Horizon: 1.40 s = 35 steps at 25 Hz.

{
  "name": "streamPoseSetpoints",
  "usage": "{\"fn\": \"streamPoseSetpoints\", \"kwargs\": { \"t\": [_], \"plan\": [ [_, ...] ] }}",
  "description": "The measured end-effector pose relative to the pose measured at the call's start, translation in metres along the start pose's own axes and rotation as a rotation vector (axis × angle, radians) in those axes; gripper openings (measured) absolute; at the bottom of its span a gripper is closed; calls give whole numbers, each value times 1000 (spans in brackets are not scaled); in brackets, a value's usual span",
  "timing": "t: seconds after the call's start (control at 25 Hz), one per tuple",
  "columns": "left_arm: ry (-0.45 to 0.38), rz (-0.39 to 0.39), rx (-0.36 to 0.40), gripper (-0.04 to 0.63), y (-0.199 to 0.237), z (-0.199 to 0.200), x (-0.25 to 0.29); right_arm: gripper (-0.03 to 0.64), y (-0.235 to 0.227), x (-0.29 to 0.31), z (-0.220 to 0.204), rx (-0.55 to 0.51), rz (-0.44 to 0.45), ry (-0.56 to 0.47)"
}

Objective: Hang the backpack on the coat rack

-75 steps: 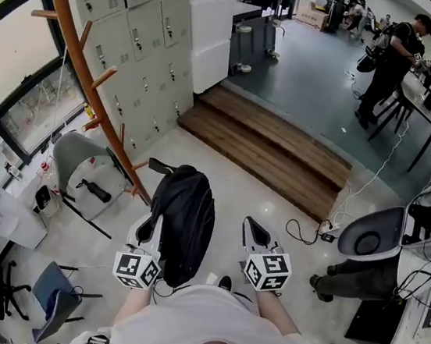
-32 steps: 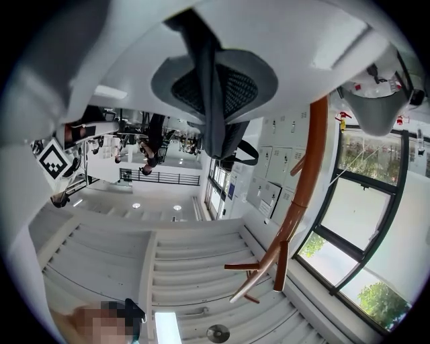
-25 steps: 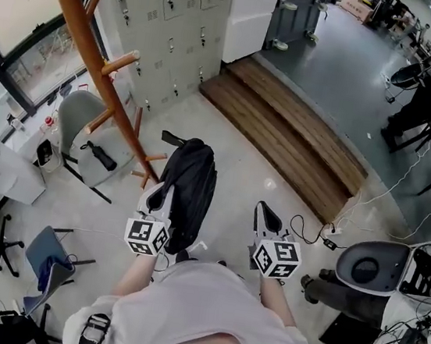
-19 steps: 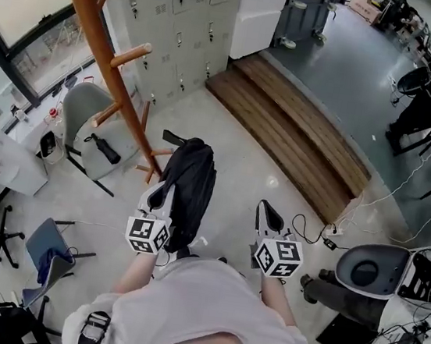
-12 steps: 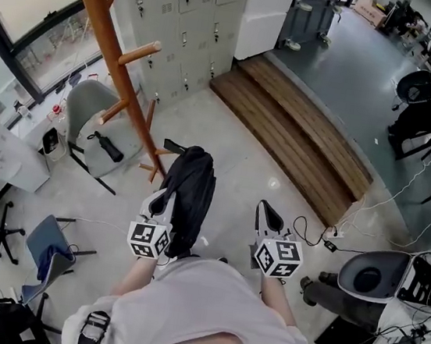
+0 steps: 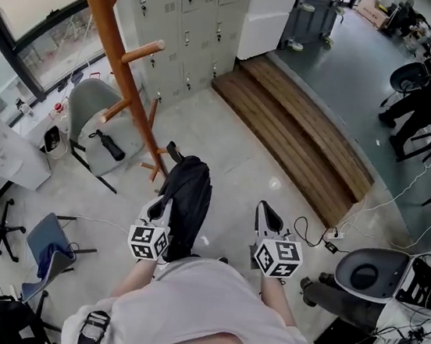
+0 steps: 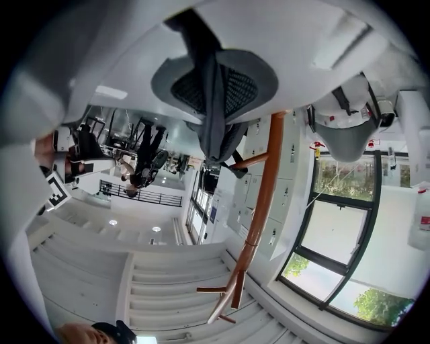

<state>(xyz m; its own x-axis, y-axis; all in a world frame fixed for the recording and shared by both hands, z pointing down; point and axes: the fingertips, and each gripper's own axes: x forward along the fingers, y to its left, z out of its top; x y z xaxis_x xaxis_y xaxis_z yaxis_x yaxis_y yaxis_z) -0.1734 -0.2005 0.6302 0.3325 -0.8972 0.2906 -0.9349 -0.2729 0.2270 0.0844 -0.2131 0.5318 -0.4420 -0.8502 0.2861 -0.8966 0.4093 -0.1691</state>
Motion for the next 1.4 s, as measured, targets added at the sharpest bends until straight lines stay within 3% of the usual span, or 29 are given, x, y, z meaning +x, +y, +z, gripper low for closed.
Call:
{"fn": "streamPoseSetpoints", "kwargs": {
  "t": [0.64, 1.0, 1.4],
  "plan": [
    [133, 122, -94, 31, 51, -62, 13, 9, 2, 3, -2, 9, -2, 3],
    [246, 145, -46, 32, 64, -94, 32, 9, -4, 2, -4, 23, -17, 11],
    [439, 93, -10, 35, 45, -111, 55, 9, -7, -9, -7, 49, -19, 2]
  ]
}}
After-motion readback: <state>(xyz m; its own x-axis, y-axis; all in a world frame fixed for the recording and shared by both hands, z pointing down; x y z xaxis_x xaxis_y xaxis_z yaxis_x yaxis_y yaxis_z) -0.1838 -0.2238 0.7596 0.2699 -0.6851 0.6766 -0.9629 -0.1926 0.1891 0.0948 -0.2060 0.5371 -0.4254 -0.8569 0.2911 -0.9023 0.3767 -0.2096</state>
